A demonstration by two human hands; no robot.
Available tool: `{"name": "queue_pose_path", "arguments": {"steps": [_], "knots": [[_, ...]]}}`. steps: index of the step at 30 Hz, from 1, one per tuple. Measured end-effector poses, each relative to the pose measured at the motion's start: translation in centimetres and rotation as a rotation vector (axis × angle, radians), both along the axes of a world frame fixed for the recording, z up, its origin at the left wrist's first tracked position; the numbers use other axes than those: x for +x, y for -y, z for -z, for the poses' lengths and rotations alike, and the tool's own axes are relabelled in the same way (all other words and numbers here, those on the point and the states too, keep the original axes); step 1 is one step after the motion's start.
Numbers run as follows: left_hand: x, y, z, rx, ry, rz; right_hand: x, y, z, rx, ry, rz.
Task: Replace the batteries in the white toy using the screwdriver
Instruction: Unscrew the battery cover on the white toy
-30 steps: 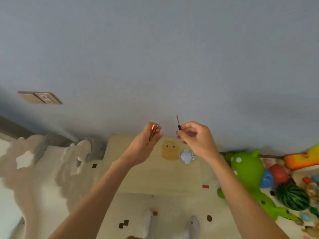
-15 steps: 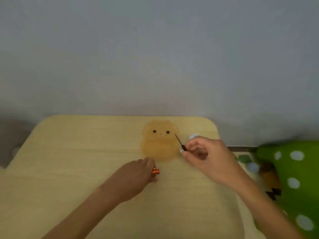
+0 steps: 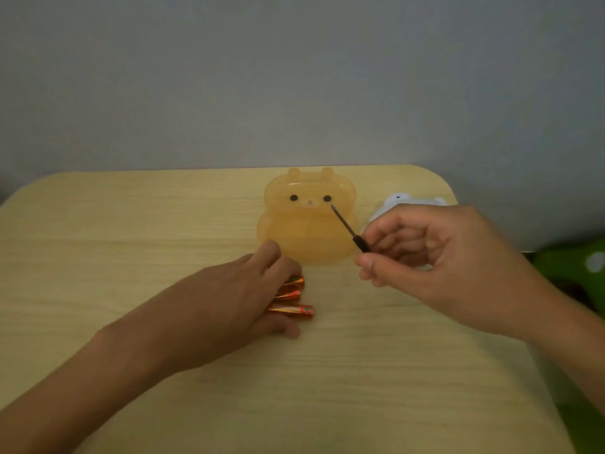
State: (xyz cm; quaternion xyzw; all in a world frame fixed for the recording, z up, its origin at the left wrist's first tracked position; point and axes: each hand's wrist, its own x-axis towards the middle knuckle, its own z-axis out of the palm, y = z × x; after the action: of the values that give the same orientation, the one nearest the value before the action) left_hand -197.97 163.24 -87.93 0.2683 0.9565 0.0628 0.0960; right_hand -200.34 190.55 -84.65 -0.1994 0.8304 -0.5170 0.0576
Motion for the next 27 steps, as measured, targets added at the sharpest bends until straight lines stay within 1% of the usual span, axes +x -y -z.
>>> {"name": "queue_pose_path", "arguments": {"steps": [3,6,9,12,15,17,19,20,24,27], "knots": [[-0.1,0.7,-0.1,0.035,0.036,0.011,0.5,-1.0,0.1,0.004,0.011,0.022],[0.2,1.1,0.2,0.072,0.005,0.015,0.9,-1.9,0.5,0.011,0.020,0.047],[0.7,1.2,0.2,0.064,-0.005,-0.005,1.0,-2.7,0.7,0.062,-0.009,0.061],[0.9,1.1,-0.4,0.071,-0.031,-0.021,0.8,-3.7,0.1,0.068,-0.040,0.101],[0.0,0.0,-1.8,0.173,-0.133,-0.025,0.2,-5.3,-1.0,0.048,-0.108,0.166],[-1.3,-2.0,-2.6,0.256,-0.154,-0.013,-0.3,-6.7,-1.8,0.040,-0.143,0.209],[-3.3,-4.9,-3.1,0.295,-0.154,-0.002,-0.8,-7.9,-2.5,0.064,-0.193,0.233],[-4.3,-6.4,-3.3,0.285,-0.138,-0.012,-1.0,-8.5,-2.6,0.078,-0.215,0.249],[-7.1,-10.8,-3.2,0.146,-0.065,-0.024,-1.3,-10.7,-2.3,0.090,-0.262,0.332],[-7.5,-12.0,-2.1,0.118,-0.020,-0.063,-1.1,-11.8,-1.8,0.108,-0.269,0.359]]}}
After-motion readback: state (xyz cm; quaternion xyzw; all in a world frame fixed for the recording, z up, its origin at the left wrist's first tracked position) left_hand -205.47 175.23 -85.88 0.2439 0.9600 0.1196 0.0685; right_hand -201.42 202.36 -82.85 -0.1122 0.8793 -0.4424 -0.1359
